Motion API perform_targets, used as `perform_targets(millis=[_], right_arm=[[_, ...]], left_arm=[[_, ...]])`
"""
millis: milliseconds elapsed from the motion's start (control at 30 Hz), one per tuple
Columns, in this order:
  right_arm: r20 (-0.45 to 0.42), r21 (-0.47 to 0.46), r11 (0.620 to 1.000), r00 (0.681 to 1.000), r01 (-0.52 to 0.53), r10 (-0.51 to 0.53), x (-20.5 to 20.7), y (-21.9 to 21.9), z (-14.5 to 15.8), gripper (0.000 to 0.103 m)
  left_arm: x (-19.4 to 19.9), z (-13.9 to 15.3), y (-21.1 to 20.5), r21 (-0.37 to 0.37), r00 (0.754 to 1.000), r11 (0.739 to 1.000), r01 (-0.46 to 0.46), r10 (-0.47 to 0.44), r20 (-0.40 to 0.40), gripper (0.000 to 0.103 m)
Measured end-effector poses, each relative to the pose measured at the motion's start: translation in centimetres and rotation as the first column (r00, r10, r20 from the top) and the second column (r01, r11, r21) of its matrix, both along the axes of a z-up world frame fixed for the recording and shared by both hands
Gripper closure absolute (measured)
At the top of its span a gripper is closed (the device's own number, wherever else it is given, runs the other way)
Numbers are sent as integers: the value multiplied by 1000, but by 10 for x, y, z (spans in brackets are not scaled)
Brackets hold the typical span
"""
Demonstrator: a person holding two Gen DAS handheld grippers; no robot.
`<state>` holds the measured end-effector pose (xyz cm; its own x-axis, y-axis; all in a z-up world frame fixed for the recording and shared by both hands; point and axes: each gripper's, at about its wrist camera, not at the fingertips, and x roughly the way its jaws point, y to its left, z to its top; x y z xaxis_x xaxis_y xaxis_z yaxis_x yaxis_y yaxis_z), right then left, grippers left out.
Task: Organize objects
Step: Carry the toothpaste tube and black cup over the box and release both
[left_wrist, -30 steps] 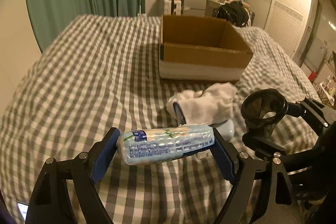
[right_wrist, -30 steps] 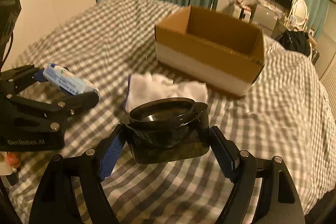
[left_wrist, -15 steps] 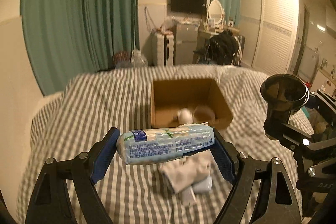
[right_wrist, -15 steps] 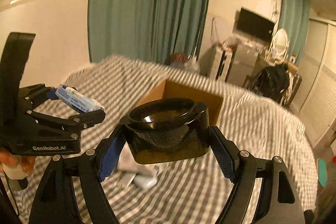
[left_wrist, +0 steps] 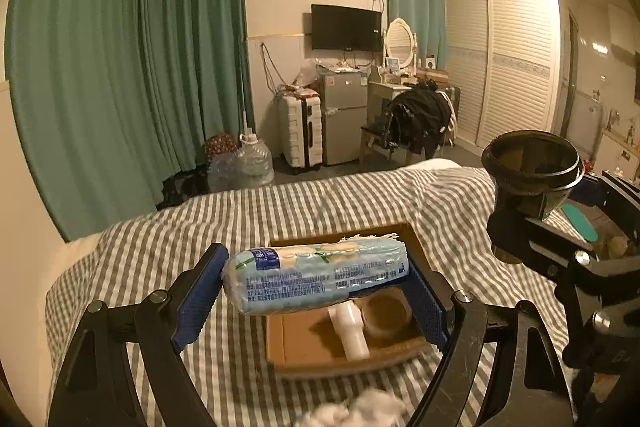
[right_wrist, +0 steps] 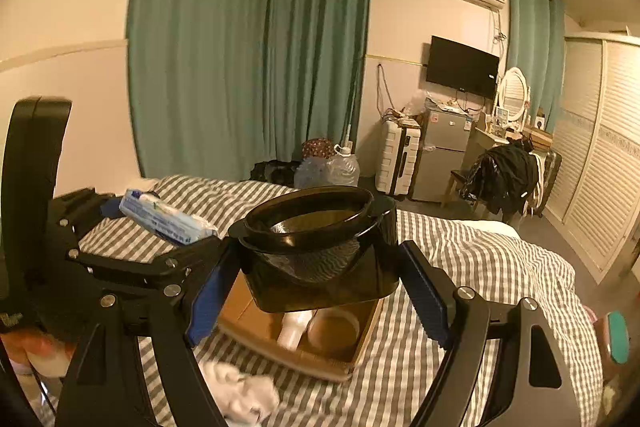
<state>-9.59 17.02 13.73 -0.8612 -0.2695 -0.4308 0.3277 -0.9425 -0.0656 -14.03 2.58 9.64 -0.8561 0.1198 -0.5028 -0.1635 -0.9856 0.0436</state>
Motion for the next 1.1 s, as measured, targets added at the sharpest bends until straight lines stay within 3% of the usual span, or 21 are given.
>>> perform_targets(millis=[233, 500, 633, 767, 1100], right_arm=[[46, -44, 999, 999, 30, -28, -72, 4, -20, 23], [170, -39, 998, 985, 42, -35, -139, -8, -91, 23], [233, -22, 998, 971, 55, -48, -159, -9, -127, 23], [293, -24, 997, 954, 67, -57, -175, -5, -150, 23], [306, -55, 996, 950, 76, -55, -179, 6, -157, 23]], left_arm=[[-67, -46, 2, 39, 997, 999, 5, -8, 74, 17], [-107, -121, 12, 40, 980, 997, 73, -79, 183, 17], [-114, -140, 15, 28, 970, 996, 87, -91, 226, 17], [-122, -147, 13, 78, 956, 992, 97, -115, 269, 17], [-106, -160, 20, 55, 955, 992, 111, -122, 271, 14]])
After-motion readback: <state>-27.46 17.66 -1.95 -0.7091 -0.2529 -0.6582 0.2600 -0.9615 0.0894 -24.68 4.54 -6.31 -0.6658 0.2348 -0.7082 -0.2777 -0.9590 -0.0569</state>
